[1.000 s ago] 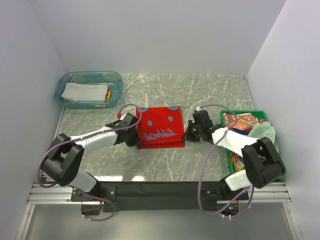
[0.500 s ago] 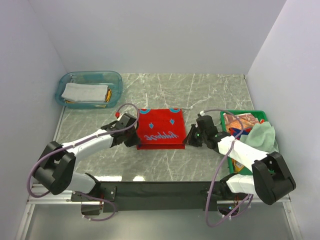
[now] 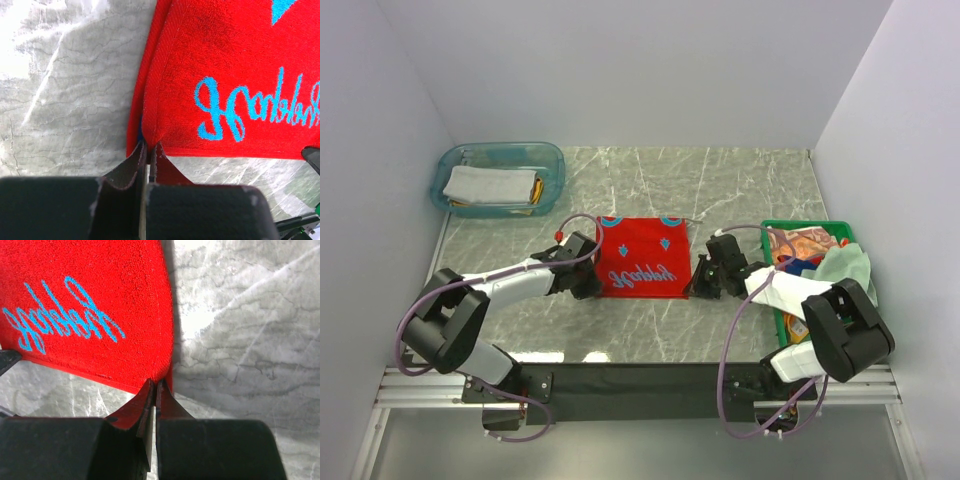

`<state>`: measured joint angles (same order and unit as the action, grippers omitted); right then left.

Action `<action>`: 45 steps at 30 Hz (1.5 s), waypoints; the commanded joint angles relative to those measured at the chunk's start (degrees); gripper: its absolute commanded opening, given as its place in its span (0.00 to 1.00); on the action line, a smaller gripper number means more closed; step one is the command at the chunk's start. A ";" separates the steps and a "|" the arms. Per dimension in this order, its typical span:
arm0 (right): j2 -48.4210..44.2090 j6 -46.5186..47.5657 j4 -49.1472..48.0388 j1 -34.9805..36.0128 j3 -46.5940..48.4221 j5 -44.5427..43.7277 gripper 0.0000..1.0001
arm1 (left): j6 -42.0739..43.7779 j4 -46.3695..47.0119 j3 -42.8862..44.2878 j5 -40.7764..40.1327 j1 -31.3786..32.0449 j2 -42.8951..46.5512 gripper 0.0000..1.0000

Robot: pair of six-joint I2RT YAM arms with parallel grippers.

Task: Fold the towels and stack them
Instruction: Fold the towel

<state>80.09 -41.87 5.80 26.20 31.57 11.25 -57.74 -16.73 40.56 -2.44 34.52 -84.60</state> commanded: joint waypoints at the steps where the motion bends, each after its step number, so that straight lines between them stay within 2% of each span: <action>1: 2.52 0.65 1.67 -0.80 -1.07 -3.77 0.00 | 1.49 -3.22 -2.59 -5.47 -0.60 -2.68 0.01; 4: 3.05 0.38 2.19 -0.79 -0.81 -4.56 0.00 | 1.48 -3.04 -2.67 -5.30 -0.51 -2.94 0.01; 9: 2.79 1.00 3.77 -0.79 -0.02 -4.57 0.10 | 0.96 -5.33 -2.50 -6.09 -0.42 -0.32 0.04; 10: 2.00 1.69 4.65 -0.62 -0.02 -4.22 0.12 | 0.87 -5.68 -2.59 -6.18 -0.42 0.48 0.08; 12: 0.33 2.05 6.14 -0.36 -0.02 -4.56 0.27 | 0.61 -6.91 -2.76 -6.44 -0.51 3.11 0.15; 14: -3.09 2.93 7.11 0.08 0.15 -5.09 0.42 | 0.34 -8.05 -2.85 -6.70 -0.33 4.96 0.29; 16: -6.33 3.63 9.21 0.52 1.47 -5.62 0.49 | 0.08 -8.67 -2.59 -6.88 -0.25 7.60 0.40; 17: -7.40 3.98 9.84 1.13 2.00 -6.23 0.55 | 0.08 -9.02 -1.98 -6.79 -0.25 8.39 0.49; 18: -8.45 4.16 10.45 1.49 3.39 -6.58 0.58 | 0.34 -9.28 -1.54 -6.79 -0.33 9.70 0.55; 19: -10.20 4.34 11.24 1.49 4.02 -7.02 0.60 | 0.52 -9.55 -0.92 -6.62 -0.25 10.15 0.66; 23: -12.33 4.51 9.23 1.58 6.65 -7.82 0.62 | 1.83 -10.78 5.12 -6.70 -0.25 10.24 0.72; 27: -10.05 4.17 3.53 1.49 11.04 -4.92 0.58 | 4.46 -11.48 12.25 -7.85 -0.42 6.03 0.71; 30: -6.45 2.41 -3.76 1.49 13.50 -2.29 0.57 | 5.87 -10.87 18.23 -8.37 -0.68 1.20 0.64; 33: -1.36 -0.05 -13.51 1.49 16.31 -0.88 0.57 | 7.28 -8.15 22.89 -7.07 -2.79 -4.51 0.52; 37: 8.82 -1.64 -18.98 1.49 21.77 -2.01 0.55 | 8.16 -3.67 27.90 -3.46 -6.57 -11.37 0.33; 45: 22.11 -6.90 -30.84 0.88 25.73 -3.59 0.52 | 8.61 2.05 30.64 -1.26 -11.14 -21.48 0.24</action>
<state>99.66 -45.43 -17.41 27.38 55.40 9.41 -50.22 -17.93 69.25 -5.39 23.92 -104.81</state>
